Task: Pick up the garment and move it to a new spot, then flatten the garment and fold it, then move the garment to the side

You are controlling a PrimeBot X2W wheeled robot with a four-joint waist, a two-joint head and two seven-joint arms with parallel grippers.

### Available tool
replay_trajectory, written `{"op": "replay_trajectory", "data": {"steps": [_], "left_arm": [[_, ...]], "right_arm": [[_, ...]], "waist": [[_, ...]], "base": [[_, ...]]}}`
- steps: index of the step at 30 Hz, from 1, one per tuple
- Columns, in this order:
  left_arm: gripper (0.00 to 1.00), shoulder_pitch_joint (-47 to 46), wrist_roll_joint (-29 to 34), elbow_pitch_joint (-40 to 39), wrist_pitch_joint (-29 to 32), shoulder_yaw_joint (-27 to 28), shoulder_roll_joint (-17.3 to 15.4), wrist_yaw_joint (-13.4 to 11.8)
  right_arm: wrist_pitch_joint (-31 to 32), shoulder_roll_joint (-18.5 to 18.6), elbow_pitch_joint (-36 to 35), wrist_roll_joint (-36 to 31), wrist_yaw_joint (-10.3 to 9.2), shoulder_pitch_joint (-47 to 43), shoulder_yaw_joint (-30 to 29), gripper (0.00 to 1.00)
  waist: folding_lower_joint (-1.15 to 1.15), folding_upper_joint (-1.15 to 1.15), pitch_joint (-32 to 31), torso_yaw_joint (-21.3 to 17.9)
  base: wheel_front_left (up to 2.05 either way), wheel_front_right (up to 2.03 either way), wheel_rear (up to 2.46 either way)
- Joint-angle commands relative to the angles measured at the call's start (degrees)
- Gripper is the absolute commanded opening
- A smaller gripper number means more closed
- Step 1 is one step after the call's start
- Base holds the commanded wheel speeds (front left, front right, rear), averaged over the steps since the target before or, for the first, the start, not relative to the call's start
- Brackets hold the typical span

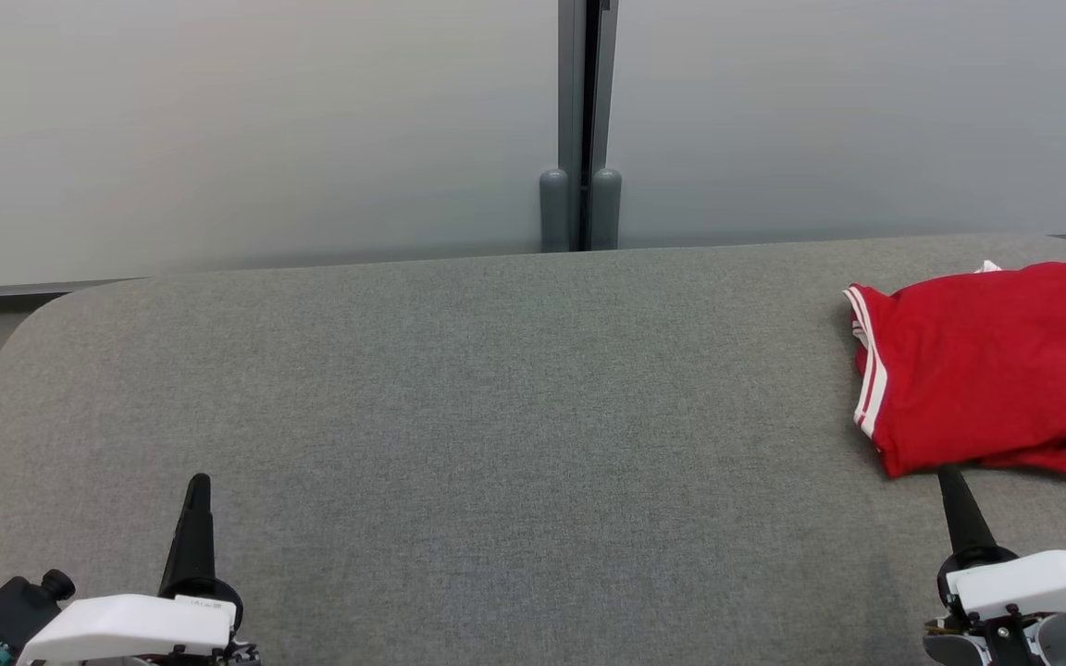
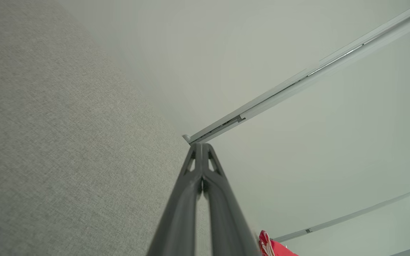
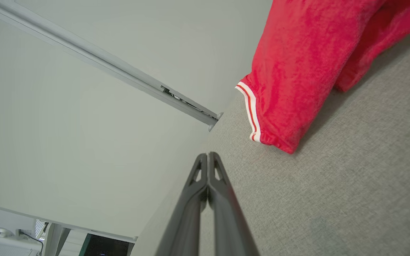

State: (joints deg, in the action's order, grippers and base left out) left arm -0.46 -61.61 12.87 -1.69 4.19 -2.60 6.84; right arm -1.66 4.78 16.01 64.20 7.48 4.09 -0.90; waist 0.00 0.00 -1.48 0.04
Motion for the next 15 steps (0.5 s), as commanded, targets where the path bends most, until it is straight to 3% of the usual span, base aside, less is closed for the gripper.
{"op": "replay_trajectory", "data": {"steps": [1,15], "left_arm": [[0.0,-1.7,-1.79,-0.39,0.38,0.37,-0.37,0.36],[0.0,-2.89,-9.07,0.01,2.39,0.93,-0.39,0.45]], "right_arm": [[0.53,0.14,-0.68,1.62,0.02,1.08,-0.5,0.0],[2.48,-0.34,-1.1,8.27,0.02,1.47,-1.86,0.0]], "waist": [[0.0,0.0,0.04,0.0],[0.0,0.0,0.37,-0.01]], "base": [[0.0,0.0,0.0],[0.0,0.0,0.0]]}}
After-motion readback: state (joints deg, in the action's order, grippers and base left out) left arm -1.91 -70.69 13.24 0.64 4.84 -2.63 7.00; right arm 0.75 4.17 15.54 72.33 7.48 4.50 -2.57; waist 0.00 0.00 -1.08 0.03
